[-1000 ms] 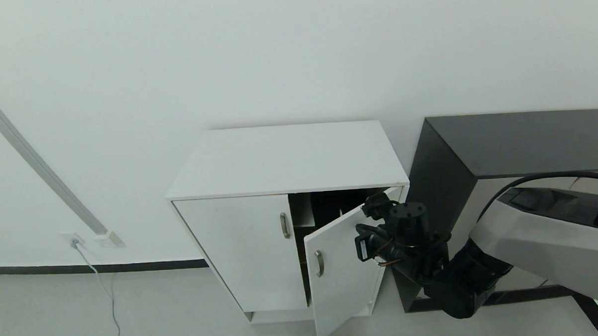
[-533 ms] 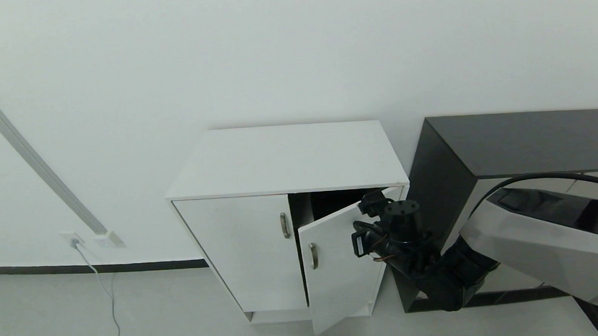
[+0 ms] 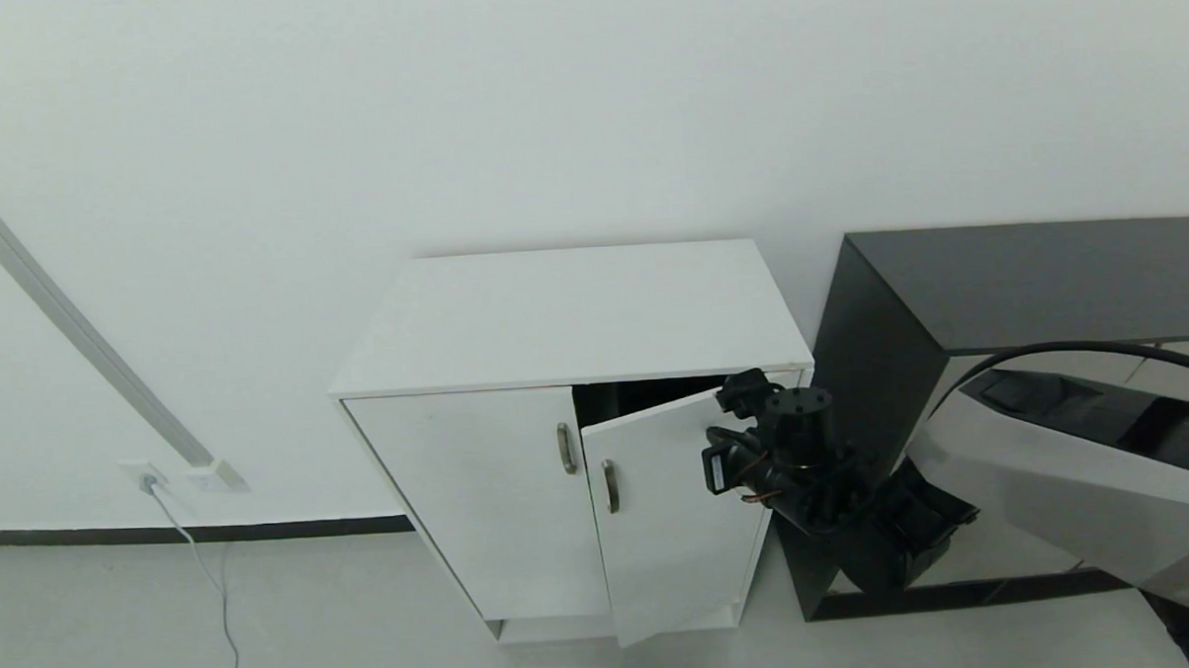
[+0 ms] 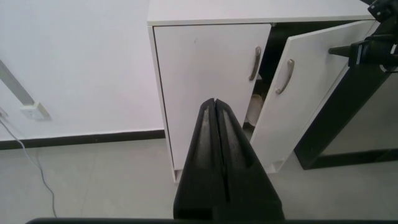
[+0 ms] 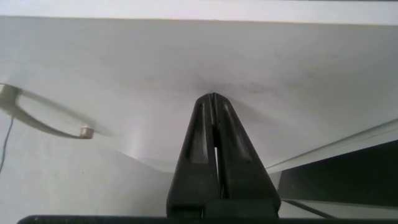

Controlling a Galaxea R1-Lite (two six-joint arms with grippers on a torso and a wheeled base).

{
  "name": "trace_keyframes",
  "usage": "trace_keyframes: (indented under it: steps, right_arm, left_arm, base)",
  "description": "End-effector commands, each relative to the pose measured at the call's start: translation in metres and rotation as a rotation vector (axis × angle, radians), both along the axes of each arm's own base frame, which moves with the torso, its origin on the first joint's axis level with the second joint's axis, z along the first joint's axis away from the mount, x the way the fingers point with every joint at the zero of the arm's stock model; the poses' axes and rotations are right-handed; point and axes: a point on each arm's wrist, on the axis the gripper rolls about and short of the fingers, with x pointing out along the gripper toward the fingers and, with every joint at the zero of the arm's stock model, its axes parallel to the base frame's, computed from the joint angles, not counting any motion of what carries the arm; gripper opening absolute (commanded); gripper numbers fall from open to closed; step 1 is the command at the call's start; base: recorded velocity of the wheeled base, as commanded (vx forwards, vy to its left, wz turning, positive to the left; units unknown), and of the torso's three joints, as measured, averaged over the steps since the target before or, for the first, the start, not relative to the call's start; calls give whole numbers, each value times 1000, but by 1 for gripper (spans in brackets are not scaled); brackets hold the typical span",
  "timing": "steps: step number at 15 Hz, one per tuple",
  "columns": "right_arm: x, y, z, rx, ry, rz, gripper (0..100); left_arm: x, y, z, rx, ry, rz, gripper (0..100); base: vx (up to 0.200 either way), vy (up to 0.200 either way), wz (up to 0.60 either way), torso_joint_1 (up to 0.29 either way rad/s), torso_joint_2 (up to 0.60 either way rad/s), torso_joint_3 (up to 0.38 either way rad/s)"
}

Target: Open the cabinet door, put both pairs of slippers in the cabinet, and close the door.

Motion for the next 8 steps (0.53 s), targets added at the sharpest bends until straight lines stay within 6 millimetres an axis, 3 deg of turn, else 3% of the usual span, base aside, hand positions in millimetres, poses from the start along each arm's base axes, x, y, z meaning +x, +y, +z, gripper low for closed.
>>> trace_keyframes:
  steps: [1,8]
  right_arm:
    - [5,-2,-3,1,-2,-10,0]
    - [10,-3,-1,0,-4,-18,0]
  left_arm:
    - [0,0,0,0,1,-3,0]
    - [0,0,0,1,0,-2,0]
  base:
    - [0,0,0,0,0,0]
    - [0,0,0,0,0,0]
